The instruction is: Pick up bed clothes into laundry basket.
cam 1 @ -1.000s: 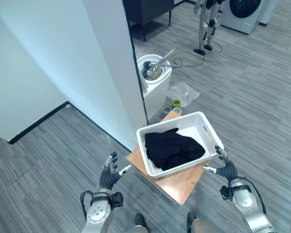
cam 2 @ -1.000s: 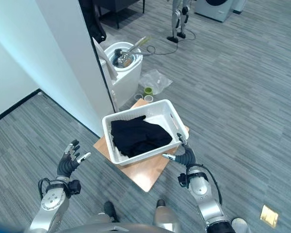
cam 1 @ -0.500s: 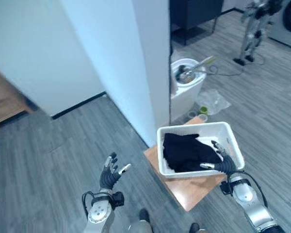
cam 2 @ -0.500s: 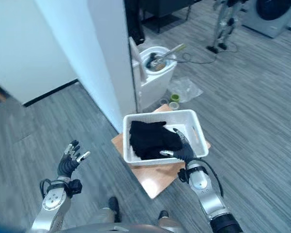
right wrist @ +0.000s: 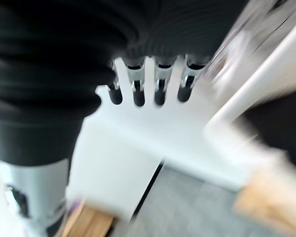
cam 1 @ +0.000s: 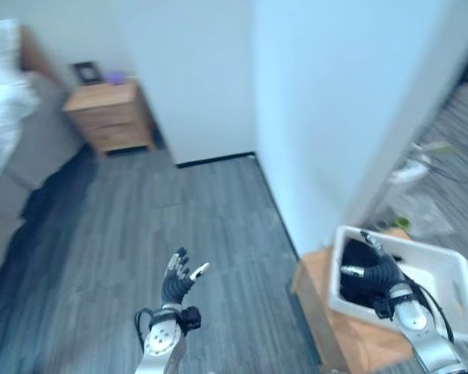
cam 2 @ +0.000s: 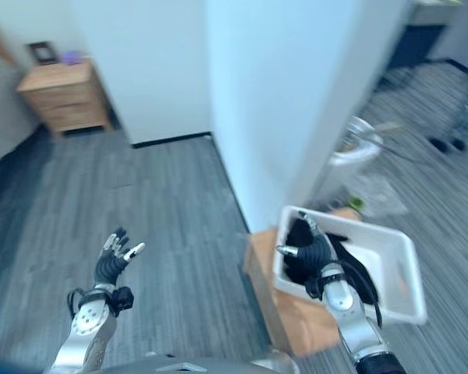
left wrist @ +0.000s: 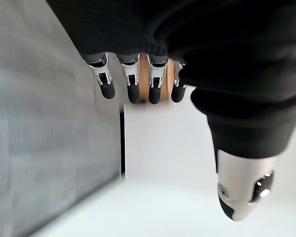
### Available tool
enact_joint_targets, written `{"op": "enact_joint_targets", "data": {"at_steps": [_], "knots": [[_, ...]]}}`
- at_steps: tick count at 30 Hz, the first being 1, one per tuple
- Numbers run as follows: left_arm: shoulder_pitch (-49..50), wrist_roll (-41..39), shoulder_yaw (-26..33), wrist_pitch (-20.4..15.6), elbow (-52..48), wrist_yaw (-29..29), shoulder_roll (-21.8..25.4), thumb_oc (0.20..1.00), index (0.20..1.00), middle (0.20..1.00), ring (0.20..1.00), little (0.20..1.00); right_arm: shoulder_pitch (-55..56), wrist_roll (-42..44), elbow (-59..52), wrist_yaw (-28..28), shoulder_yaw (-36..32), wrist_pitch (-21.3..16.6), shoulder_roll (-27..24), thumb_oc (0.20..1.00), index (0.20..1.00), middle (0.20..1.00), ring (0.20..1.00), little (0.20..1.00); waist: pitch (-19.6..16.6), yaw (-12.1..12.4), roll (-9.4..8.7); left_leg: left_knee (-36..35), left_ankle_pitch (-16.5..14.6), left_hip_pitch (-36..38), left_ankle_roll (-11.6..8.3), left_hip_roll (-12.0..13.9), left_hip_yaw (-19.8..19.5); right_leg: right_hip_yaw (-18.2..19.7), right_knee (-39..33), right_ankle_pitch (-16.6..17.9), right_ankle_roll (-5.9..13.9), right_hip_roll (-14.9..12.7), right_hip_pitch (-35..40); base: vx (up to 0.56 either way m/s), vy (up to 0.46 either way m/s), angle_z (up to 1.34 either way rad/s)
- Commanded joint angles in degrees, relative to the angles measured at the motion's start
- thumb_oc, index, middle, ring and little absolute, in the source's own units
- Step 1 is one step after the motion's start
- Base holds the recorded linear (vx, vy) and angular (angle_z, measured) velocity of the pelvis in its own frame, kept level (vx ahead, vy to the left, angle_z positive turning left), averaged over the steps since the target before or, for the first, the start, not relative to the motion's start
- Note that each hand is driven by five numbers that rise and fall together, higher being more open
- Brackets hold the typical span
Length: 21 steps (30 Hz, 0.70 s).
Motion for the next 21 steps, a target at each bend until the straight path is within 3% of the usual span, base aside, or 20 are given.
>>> {"op": "enact_joint_targets", "data": {"at_steps": [1, 4, 7, 9, 12, 13, 14, 15, 16, 17, 20, 21], "knots": [[0.7, 1.0, 2.3, -1.3, -4.3, -1.9, 3.0, 1.0, 1.0, 1.0, 1.0, 1.0, -4.4, -2.3, -1.0, -1.0, -1.8, -2.1, 0.4, 1.0, 1.0, 1.0, 1.0, 1.0, -1.1, 1.1, -1.04, -6.3, 4.7, 9.3, -11.96, 11.2, 3.0, 0.2, -3.2, 4.4, 3.45, 0.4, -2.6, -0.05, 0.189, 0.83], [0.3, 1.4, 2.6, -1.4, -4.0, -2.0, 3.7, 1.0, 1.0, 1.0, 1.0, 1.0, -5.2, -2.4, -1.6, -1.1, -1.6, -2.1, 0.8, 1.0, 1.0, 1.0, 1.0, 1.0, -1.0, 1.5, -1.99, -6.4, 3.9, 8.6, -11.23, 10.0, 2.2, -0.1, -2.7, 5.6, 4.48, -1.1, -2.9, -0.04, 0.15, 0.72], [-0.3, 2.1, 3.8, -1.2, -3.3, -1.9, 4.6, 1.0, 1.0, 1.0, 1.0, 1.0, -6.4, -2.0, -2.7, -0.5, -0.9, -1.8, 2.2, 1.0, 1.0, 1.0, 1.0, 1.0, -0.7, 2.8, -4.39, -6.6, 1.7, 7.8, -9.17, 7.0, 1.6, -0.7, -1.3, 8.2, 6.55, -4.2, -3.1, -0.05, 0.213, -0.05], [-0.4, 2.1, 3.9, -1.2, -3.3, -1.9, 4.7, 1.0, 1.0, 1.0, 1.0, 1.0, -6.5, -2.0, -2.7, -0.5, -0.8, -1.8, 2.4, 1.0, 1.0, 1.0, 1.0, 1.0, -0.6, 2.7, -4.78, -6.6, 1.5, 7.8, -8.88, 6.5, 1.6, -0.7, -1.1, 8.3, 6.82, -4.8, -3.1, -0.01, 0.139, 0.06], [-1.3, 2.2, 3.6, -0.7, -3.5, -2.0, 6.2, 1.0, 1.0, 1.0, 1.0, 1.0, -6.5, -1.9, -4.5, 0.4, 0.1, -1.8, 3.5, 1.0, 1.0, 1.0, 1.0, 1.0, 0.5, 2.7, -6.74, -6.7, -0.5, 6.8, -7.27, 3.8, -0.2, 0.5, 5.6, 11.6, 9.84, -8.9, -4.9, -0.01, 0.189, 0.46], [-1.8, 2.6, 2.5, -0.2, -3.6, -2.0, 7.3, 1.0, 1.0, 1.0, 1.0, 1.0, -5.4, -2.3, -5.5, 0.8, 0.5, -2.0, 4.0, 1.0, 1.0, 1.0, 1.0, 1.0, 1.1, 0.4, -7.52, -6.7, -1.5, 5.9, -6.43, 2.6, -2.2, 6.6, 9.5, 11.0, 9.96, -8.0, -6.9, -0.01, 0.123, 0.82], [-1.8, 2.6, 2.5, -0.2, -3.6, -2.0, 7.3, 1.0, 1.0, 1.0, 1.0, 1.0, -5.4, -2.4, -5.5, 0.8, 0.5, -2.0, 4.0, 1.0, 1.0, 1.0, 1.0, 1.0, 1.0, 0.5, -7.63, -6.7, -1.5, 5.7, -6.36, 2.5, -2.2, 6.7, 9.8, 10.8, 9.9, -8.2, -7.2, -0.02, 0.133, 1.0], [-2.2, 2.2, 1.8, -0.2, -3.7, -2.2, 7.7, 1.0, 1.0, 1.0, 1.0, 1.0, -4.9, -2.2, -5.9, 1.0, 0.5, -1.9, 4.0, 1.0, 1.0, 1.0, 1.0, 1.0, 1.5, -0.5, -7.62, -6.7, -1.6, 5.6, -6.0, 1.9, -3.7, 11.5, 11.1, 9.2, 10.06, -6.0, -8.8, 0.0, 0.045, 1.13], [-2.3, 2.1, 1.8, -0.2, -3.7, -2.2, 7.7, 1.0, 1.0, 1.0, 1.0, 1.0, -4.8, -2.2, -6.0, 1.0, 0.5, -1.9, 3.9, 1.0, 1.0, 1.0, 1.0, 1.0, 1.5, -0.3, -7.61, -6.7, -1.7, 5.5, -6.01, 1.9, -3.5, 11.9, 11.7, 8.8, 10.04, -6.0, -9.2, 0.01, 0.17, 0.89], [-2.4, 2.2, 1.6, -0.1, -3.4, -2.1, 8.2, 1.0, 1.0, 1.0, 1.0, 1.0, -4.9, -2.5, -5.3, 0.9, 1.0, -1.9, 4.2, 1.0, 1.0, 1.0, 1.0, 1.0, 1.9, -0.9, -6.89, -6.7, -1.7, 5.6, -4.87, 0.7, -5.1, 17.8, 15.8, 3.8, 9.51, -2.3, -9.8, 0.02, 0.182, 0.61], [-2.1, 2.8, 1.4, 0.0, -3.4, -1.6, 7.9, 1.0, 1.0, 1.0, 1.0, 1.0, -4.3, -2.4, -5.0, 0.6, 1.8, -2.3, 5.2, 1.0, 1.0, 1.0, 1.0, 1.0, 2.3, -1.2, -6.38, -6.7, -0.5, 4.6, -2.54, -2.1, -8.0, 22.6, 20.6, -1.3, 6.77, 5.2, -10.4, -0.03, 0.13, 0.25], [-2.1, 2.8, 1.4, 0.0, -3.4, -1.6, 7.9, 1.0, 1.0, 1.0, 1.0, 1.0, -4.4, -2.4, -5.0, 0.6, 1.8, -2.3, 5.2, 1.0, 1.0, 1.0, 1.0, 1.0, 2.3, -1.2, -6.38, -6.7, -0.5, 4.6, -2.54, -2.1, -8.0, 22.5, 20.7, -1.4, 6.77, 5.2, -10.4, -0.08, 0.071, 0.62]]}}
